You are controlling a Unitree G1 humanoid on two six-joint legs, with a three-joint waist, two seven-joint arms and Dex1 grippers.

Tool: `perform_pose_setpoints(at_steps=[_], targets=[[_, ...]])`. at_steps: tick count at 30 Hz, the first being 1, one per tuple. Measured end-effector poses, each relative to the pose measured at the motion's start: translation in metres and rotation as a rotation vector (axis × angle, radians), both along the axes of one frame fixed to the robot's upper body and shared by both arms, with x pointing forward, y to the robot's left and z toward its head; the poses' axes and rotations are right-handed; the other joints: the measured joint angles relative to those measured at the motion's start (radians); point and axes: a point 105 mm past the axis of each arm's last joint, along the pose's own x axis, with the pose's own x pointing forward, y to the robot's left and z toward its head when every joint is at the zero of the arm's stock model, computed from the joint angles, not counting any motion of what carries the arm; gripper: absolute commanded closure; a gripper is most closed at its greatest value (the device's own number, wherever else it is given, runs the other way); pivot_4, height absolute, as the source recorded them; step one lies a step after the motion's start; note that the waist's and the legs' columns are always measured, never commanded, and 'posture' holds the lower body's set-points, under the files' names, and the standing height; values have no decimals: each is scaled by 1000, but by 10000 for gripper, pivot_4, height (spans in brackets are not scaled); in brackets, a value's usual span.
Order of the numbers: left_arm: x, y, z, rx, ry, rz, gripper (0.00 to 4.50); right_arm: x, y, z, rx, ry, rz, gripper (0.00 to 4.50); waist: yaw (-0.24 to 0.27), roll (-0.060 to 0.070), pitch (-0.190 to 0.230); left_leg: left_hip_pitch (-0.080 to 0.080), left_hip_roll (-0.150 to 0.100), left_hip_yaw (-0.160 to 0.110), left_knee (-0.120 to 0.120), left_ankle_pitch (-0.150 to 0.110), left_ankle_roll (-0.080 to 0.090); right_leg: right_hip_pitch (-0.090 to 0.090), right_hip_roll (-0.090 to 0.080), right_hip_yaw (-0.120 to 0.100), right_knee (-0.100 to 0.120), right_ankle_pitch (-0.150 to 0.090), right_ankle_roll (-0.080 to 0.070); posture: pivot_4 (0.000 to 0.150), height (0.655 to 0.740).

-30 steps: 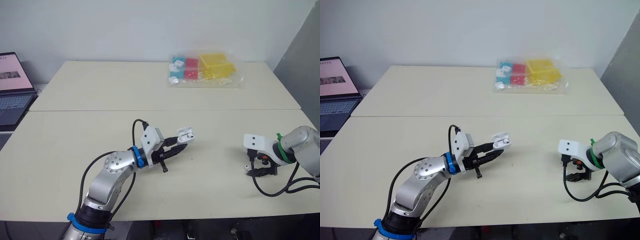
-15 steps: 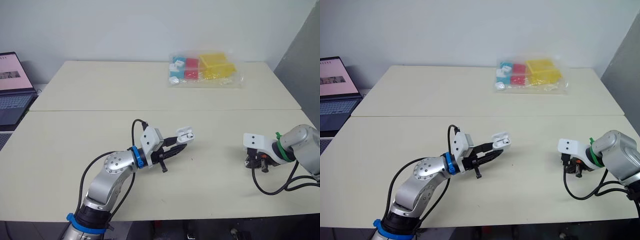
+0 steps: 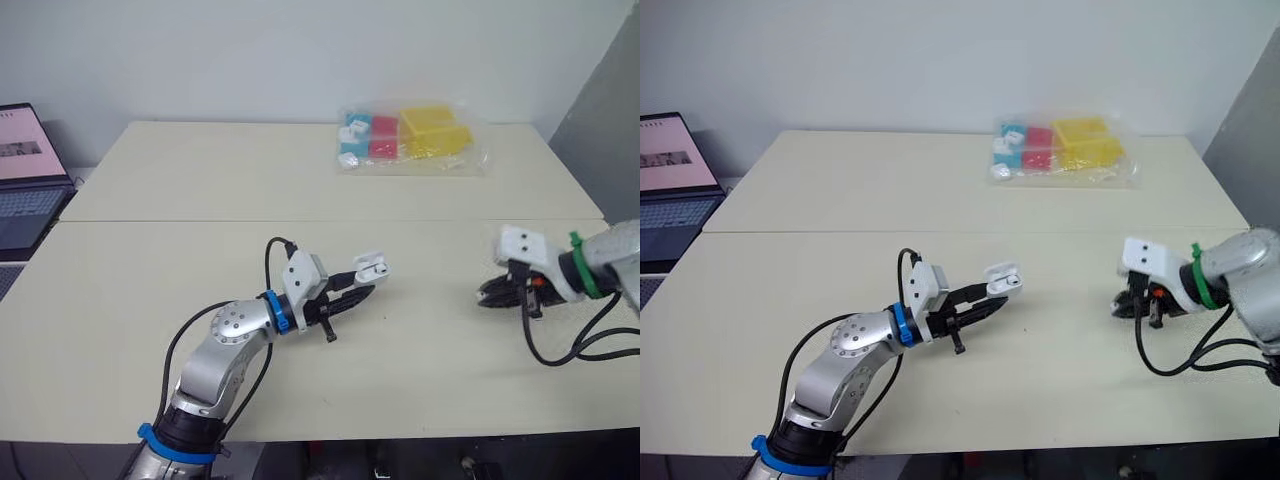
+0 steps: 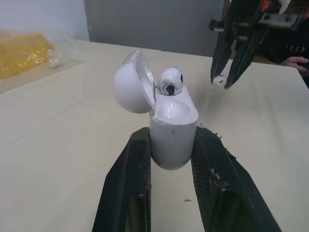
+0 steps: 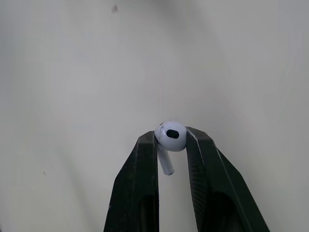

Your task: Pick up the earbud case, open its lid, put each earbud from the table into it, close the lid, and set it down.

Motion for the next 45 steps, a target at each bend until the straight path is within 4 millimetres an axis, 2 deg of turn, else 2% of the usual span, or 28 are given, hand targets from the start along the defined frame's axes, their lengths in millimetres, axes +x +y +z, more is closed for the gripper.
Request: perform_pose_setpoints(at_steps=[2, 5, 9, 13, 16, 26, 28, 32, 45], targets=[[2, -2, 3, -18, 0, 8, 37212, -6, 21, 16, 152, -58, 23, 40621, -1, 0, 0, 0, 0, 0, 0, 0, 0, 0, 0, 1, 0, 0, 0, 1500, 7400], [4, -8, 13, -46, -17, -8, 37212, -13, 61, 50, 484, -154, 47, 40621, -3, 0, 0, 1, 1, -1, 0, 0, 0, 1, 1, 0, 2, 0, 0, 1500, 7400], [7, -9, 14, -46, -6, -6, 37212, -19, 79, 67, 697, -178, 22, 40621, -1, 0, 0, 0, 0, -2, 1, 0, 0, 1, 0, 0, 2, 0, 0, 1500, 7400], [14, -9, 19, -41, -12, -2, 37212, -22, 93, 70, 784, -222, -2, 40621, -1, 0, 0, -1, 0, -1, 0, 0, 0, 0, 0, 0, 1, 0, 0, 1500, 7400], [18, -8, 25, -41, -28, 1, 37212, -20, 106, 72, 865, -321, -31, 40621, -2, 0, 0, -1, 0, -1, 0, 0, 0, -1, 1, 1, 1, 0, 0, 1500, 7400], [19, -8, 27, -40, -33, -6, 37212, -16, 136, 70, 928, -576, -27, 40621, -5, 0, 0, 0, 0, -1, 0, 0, 0, 0, 1, 0, 1, 0, 0, 1500, 7400], [19, -9, 29, -40, -35, -9, 37212, -13, 138, 66, 937, -587, -39, 40621, -5, 0, 0, 0, 0, -1, 0, 0, 0, 0, 1, 0, 1, 0, 0, 1500, 7400], [19, -8, 29, -40, -23, -10, 37212, -8, 141, 43, 919, -562, -62, 40621, -5, 0, 0, -1, 0, -1, 0, 0, 0, 0, 1, 0, 1, 0, 0, 1500, 7400], [19, -7, 28, -39, -7, -14, 37212, -6, 139, 31, 967, -570, -140, 40621, -4, 0, 0, 0, 0, -1, 0, 0, 0, 0, 1, 0, 1, 0, 0, 1500, 7400]])
